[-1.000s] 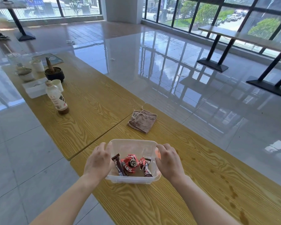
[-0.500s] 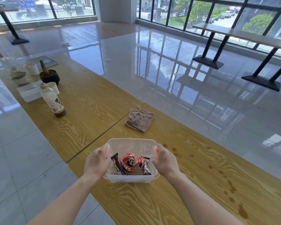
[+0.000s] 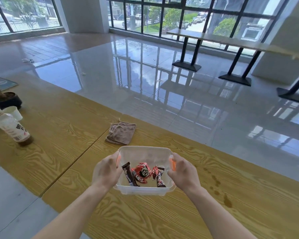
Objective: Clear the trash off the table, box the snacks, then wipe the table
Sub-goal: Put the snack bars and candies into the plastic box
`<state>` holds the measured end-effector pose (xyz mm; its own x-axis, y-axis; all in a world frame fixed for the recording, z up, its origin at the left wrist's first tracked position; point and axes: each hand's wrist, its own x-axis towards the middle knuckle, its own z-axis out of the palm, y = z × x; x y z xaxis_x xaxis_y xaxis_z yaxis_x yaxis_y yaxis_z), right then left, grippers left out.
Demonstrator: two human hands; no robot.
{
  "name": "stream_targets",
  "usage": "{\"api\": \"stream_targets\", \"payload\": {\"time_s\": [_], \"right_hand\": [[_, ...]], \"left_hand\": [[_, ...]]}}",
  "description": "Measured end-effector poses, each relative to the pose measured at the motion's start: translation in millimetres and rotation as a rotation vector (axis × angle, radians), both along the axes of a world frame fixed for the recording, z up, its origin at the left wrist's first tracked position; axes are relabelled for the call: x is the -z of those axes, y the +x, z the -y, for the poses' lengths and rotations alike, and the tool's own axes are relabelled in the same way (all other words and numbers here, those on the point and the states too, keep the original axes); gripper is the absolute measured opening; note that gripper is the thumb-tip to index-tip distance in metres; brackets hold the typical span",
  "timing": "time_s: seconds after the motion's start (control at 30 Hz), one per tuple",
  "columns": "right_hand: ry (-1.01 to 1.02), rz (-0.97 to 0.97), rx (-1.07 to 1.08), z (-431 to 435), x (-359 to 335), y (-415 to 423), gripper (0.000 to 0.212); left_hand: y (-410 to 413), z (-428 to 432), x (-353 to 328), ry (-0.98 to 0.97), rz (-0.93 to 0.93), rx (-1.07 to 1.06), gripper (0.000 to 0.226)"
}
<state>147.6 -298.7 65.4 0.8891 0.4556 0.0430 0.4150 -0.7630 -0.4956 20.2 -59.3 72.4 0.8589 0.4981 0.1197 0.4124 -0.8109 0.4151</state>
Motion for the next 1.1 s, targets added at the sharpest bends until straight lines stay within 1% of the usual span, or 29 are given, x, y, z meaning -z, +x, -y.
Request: {"api": "stream_targets", "payload": {"time_s": [0.13,0.2,0.27,0.33,0.5,0.57,0.63,0.77,0.87,0.93,1.0,1.1], "right_hand": [[-0.004,0.006,0.096,48.7,-10.7,7.7,0.026],[-0.009,0.008,0.142,74.6,-13.7,12.3,0.029],[-0.011,0.01,0.186,101.5,-16.0,16.5,0.029],[-0.02,0.009,0.238,128.9,-18.4,20.4,0.024],[-0.029,0.006,0.38,198.7,-19.6,30.7,0.024],[-0.04,0.005,0.425,228.4,-18.3,37.3,0.022],[-0.041,0.009,0.467,258.0,-16.0,45.2,0.019],[-0.034,0.013,0.57,316.6,-10.5,61.4,0.009],[-0.024,0.028,0.623,357.0,-5.9,75.0,0.016],[-0.031,0.016,0.644,382.0,-3.6,86.2,0.015],[-0.04,-0.003,0.656,404.5,-1.7,97.4,0.011],[-0.026,-0.009,0.681,432.5,2.3,113.3,0.015]], "left_hand": [[31.6,39.3,-5.2,-0.01,0.016,0.107,0.021],[48.5,61.0,-7.0,-0.008,0.018,0.156,0.023],[65.1,83.1,-7.2,-0.006,0.03,0.201,0.018],[82.2,106.2,-6.2,0.012,0.039,0.248,0.011],[123.9,169.4,-6.1,-0.011,0.052,0.375,0.024],[141.1,197.2,-5.6,-0.039,0.042,0.415,0.023],[157.1,226.7,-5.7,-0.054,0.029,0.459,0.016],[189.5,288.9,-3.4,-0.1,0.024,0.535,0.027],[212.7,329.0,0.1,-0.102,-0.001,0.559,0.024],[226.7,354.8,2.6,-0.105,-0.008,0.578,0.03],[240.2,379.1,4.7,-0.117,-0.014,0.588,0.027],[261.9,410.5,9.0,-0.129,-0.026,0.596,0.031]]}}
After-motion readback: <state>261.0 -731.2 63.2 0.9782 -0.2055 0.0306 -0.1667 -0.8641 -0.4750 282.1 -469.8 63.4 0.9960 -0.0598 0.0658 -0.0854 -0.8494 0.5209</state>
